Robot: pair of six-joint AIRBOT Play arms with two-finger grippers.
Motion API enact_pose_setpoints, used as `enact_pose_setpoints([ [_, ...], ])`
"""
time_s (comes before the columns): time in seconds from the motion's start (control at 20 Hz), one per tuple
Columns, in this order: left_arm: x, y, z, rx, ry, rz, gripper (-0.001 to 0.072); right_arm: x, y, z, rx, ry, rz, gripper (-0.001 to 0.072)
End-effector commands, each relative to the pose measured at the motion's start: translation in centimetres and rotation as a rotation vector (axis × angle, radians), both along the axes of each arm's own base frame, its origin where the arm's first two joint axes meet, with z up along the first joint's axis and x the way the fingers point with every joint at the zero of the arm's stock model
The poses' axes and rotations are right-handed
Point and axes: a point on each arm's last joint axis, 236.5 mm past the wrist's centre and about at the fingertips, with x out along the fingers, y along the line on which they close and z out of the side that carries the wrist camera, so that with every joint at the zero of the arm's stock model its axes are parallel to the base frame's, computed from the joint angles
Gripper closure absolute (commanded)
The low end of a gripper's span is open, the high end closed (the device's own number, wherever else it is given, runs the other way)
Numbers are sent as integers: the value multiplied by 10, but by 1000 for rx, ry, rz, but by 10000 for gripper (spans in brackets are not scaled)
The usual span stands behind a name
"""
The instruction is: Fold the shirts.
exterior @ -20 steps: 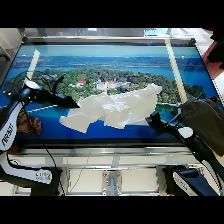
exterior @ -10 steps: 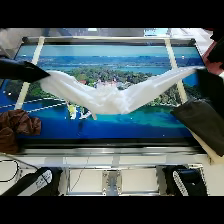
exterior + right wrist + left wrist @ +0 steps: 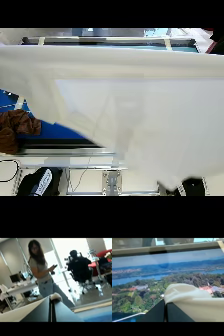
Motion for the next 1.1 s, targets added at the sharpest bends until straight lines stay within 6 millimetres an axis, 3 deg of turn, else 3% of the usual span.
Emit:
enact_pose_setpoints([
  [0.0, 25, -28, -38, -137, 170, -135, 699, 58, 20, -67, -82, 314, 91, 685],
  [0.15, 77, -35, -87, -241, 338, -207, 698, 141, 37, -128, -94, 493, 201, 684],
  [0.35, 151, -44, -173, -304, 539, -227, 699, 243, 24, -218, -37, 672, 179, 684],
  [0.55, 239, -49, -264, -271, 570, -148, 698, 321, 17, -299, 19, 745, 139, 684],
  [0.7, 296, -39, -317, -301, 521, -10, 698, 370, 18, -334, 41, 696, 99, 684],
  [0.85, 328, -35, -337, -369, 451, 40, 665, 408, 23, -355, 84, 608, 56, 678],
  [0.9, 336, -31, -331, -369, 410, 49, 481, 415, 24, -359, 105, 587, 44, 638],
  [0.95, 342, -25, -319, -367, 364, 57, 270, 420, 21, -360, 129, 564, 29, 483],
  [1.0, 345, -18, -303, -355, 331, 59, 209, 422, 16, -355, 164, 540, 13, 346],
  [1.05, 344, -7, -281, -342, 306, 58, 210, 423, 8, -346, 179, 520, -1, 323],
])
